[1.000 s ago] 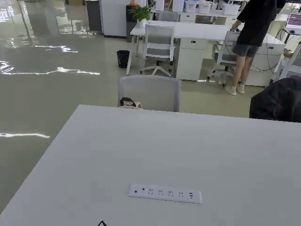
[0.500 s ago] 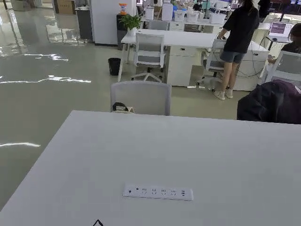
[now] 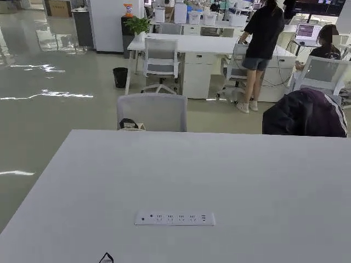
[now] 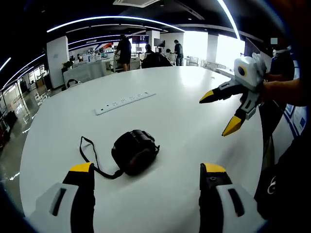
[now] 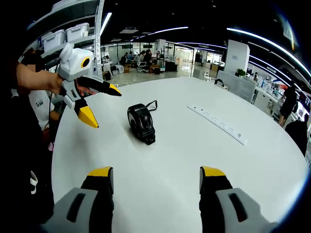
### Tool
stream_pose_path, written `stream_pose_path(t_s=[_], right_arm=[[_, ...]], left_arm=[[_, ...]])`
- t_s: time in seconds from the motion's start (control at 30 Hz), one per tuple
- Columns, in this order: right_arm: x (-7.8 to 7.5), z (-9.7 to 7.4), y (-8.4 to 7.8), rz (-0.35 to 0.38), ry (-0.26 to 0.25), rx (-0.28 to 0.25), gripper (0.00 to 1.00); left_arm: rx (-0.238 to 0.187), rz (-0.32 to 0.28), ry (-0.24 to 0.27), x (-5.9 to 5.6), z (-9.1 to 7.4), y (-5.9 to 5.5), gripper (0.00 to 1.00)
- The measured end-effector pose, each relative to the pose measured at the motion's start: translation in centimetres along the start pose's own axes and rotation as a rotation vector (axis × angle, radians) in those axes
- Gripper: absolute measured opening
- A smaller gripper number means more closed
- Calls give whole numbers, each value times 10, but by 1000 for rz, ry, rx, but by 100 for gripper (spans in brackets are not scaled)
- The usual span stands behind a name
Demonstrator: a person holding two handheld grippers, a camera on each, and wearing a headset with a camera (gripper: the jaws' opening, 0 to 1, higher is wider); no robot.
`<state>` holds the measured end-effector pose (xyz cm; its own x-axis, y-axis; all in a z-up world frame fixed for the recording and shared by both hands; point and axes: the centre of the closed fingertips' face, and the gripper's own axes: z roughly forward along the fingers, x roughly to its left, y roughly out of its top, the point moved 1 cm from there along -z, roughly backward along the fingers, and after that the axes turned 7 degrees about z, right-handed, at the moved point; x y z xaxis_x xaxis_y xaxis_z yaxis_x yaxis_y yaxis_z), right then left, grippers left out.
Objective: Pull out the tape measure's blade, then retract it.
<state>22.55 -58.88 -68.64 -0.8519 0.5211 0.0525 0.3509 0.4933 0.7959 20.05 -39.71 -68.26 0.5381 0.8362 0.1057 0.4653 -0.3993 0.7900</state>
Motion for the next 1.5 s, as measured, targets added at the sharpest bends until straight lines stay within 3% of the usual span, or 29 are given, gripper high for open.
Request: stream_pose_path(t_s=[0.43, 0.7, 1.1, 1.5], right_arm=[[-11, -48, -20, 117, -88, -40, 82], [-14, -73, -23, 150, -130, -77, 86], [-9, -86, -20, 194, -148, -117, 89], [-10, -93, -16, 199, -159, -140, 90]], left_arm=[[-1, 22, -39, 4, -29, -12, 98], [-7, 4, -23, 10, -46, -17, 99], [-49, -59, 1, 17, -63, -13, 99], [-60, -40, 23, 23, -73, -10, 99]])
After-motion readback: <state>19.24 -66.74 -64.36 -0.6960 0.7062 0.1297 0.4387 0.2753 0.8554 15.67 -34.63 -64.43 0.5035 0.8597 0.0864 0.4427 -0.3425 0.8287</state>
